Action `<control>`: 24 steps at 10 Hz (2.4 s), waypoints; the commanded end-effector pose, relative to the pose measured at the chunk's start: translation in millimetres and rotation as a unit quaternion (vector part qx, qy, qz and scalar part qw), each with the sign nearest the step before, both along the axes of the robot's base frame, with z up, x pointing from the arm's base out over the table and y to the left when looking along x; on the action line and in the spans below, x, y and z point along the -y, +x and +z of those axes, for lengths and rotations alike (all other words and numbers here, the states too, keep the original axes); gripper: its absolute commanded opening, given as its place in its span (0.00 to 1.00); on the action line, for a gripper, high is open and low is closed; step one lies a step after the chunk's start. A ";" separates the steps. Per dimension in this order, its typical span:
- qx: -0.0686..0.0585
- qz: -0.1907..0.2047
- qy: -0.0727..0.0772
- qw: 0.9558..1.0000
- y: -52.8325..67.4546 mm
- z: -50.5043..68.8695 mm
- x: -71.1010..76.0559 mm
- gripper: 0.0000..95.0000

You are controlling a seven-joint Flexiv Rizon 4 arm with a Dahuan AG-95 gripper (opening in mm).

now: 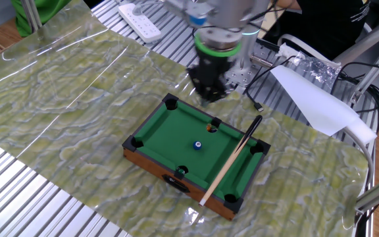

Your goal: Hit the pool ball

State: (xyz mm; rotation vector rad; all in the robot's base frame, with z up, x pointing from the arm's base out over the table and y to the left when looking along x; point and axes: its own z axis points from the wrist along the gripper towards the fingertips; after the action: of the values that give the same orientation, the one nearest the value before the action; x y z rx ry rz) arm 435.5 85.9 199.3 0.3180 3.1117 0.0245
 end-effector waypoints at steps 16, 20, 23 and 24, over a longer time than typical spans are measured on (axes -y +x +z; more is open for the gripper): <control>-0.042 0.024 0.008 0.999 -17.7 -17.4 -29.9 0.00; -0.040 0.032 0.007 0.999 -16.2 -21.6 -31.3 0.00; -0.040 0.020 0.006 0.999 -16.2 -21.6 -31.3 0.00; -0.040 0.018 0.006 0.999 -16.2 -21.6 -31.3 0.00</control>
State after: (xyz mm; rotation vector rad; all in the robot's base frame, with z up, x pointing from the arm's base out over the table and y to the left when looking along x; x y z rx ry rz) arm 418.5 116.6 177.3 0.2631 3.1891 0.0295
